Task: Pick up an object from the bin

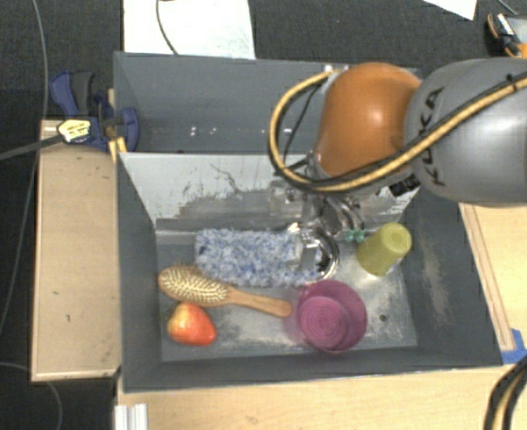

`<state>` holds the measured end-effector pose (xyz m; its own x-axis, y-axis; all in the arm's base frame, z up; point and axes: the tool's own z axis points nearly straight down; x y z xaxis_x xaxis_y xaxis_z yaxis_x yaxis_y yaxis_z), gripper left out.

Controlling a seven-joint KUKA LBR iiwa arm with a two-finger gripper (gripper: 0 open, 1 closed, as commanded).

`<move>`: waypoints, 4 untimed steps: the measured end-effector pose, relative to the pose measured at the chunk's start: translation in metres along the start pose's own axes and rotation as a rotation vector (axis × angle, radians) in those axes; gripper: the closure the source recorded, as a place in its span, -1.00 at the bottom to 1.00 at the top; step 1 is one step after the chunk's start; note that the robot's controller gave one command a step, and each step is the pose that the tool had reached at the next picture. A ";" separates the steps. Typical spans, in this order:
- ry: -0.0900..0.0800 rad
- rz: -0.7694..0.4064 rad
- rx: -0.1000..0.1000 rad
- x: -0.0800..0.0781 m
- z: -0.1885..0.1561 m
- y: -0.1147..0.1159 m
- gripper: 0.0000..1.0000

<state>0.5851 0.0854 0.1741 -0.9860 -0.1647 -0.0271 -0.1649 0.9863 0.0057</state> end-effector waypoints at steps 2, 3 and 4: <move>0.003 -0.003 0.000 -0.003 0.083 0.010 -1.00; -0.013 -0.046 0.000 0.008 0.104 0.032 -1.00; -0.012 0.001 0.000 -0.002 0.084 0.032 -1.00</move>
Offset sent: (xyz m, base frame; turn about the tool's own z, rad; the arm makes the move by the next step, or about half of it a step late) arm 0.0041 0.0105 -0.0818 0.0001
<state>0.5843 0.1183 0.0903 -0.9857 -0.1639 -0.0386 -0.1643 0.9864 0.0060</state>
